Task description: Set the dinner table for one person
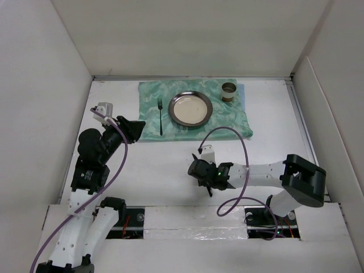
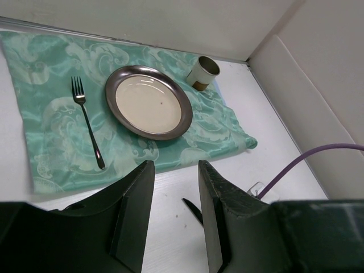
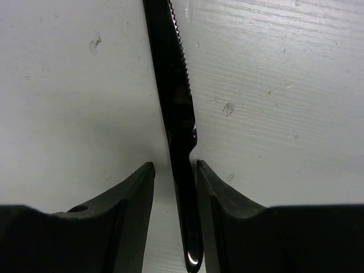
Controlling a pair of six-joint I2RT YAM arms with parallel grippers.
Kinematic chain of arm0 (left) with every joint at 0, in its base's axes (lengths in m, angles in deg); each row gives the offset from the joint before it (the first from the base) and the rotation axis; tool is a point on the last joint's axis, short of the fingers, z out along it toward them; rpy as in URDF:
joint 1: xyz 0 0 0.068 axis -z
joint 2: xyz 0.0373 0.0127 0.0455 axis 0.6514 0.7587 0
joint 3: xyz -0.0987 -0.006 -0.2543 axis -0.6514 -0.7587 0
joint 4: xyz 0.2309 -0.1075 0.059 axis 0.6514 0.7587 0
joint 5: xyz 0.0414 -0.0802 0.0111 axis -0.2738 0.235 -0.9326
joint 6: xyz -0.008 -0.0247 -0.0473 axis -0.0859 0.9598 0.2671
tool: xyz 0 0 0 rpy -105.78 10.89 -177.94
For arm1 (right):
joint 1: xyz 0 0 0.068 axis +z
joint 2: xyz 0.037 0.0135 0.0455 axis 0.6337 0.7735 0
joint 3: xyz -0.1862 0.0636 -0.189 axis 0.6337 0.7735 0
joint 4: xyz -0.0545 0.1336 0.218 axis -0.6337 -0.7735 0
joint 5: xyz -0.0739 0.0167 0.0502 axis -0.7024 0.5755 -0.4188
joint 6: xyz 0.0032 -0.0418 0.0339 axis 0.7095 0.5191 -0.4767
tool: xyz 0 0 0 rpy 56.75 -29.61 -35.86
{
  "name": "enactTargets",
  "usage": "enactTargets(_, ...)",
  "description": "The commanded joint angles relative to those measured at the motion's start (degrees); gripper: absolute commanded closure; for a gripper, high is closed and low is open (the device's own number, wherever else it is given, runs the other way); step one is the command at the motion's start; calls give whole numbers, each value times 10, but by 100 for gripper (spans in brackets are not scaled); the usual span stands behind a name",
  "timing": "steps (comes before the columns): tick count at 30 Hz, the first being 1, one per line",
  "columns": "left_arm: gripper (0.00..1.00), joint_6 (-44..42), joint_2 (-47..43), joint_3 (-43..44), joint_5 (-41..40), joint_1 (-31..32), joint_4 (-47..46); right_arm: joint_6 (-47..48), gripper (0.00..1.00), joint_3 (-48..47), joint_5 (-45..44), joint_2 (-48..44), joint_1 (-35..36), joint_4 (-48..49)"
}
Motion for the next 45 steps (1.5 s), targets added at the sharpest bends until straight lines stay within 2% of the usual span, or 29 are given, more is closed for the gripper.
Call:
enactTargets(1,66,-8,-8,7,1,2,-23,-7,58,10,2,40,13,-69)
enactTargets(4,67,-8,-10,8,-2,2,-22,-10,61,-9,-3,73,26,-93)
enactTargets(8,67,-9,-11,9,-3,2,-21,-32,73,-40,-14,118,54,-129)
enactTargets(11,67,-11,-10,11,-9,2,-19,-46,79,-43,-6,136,61,-124)
enactTargets(16,67,-12,-12,11,-12,2,-17,-47,99,-37,15,143,72,-93)
enactTargets(17,67,-12,-13,12,-12,2,-17,-47,100,-38,11,142,72,-97)
enactTargets(25,67,-12,-10,12,-15,2,-16,-35,100,-50,-55,24,72,-116)
enactTargets(33,68,-11,-10,10,-11,2,-19,8,100,-75,-66,-16,57,-128)
enactTargets(40,68,-10,-10,7,-9,2,-21,86,100,-107,-73,-68,-14,-109)
enactTargets(44,68,-9,-7,9,-8,2,-20,144,100,-136,-78,-94,-72,-89)
enactTargets(45,67,-9,-8,8,-8,2,-21,172,100,-142,-72,-95,-104,-84)
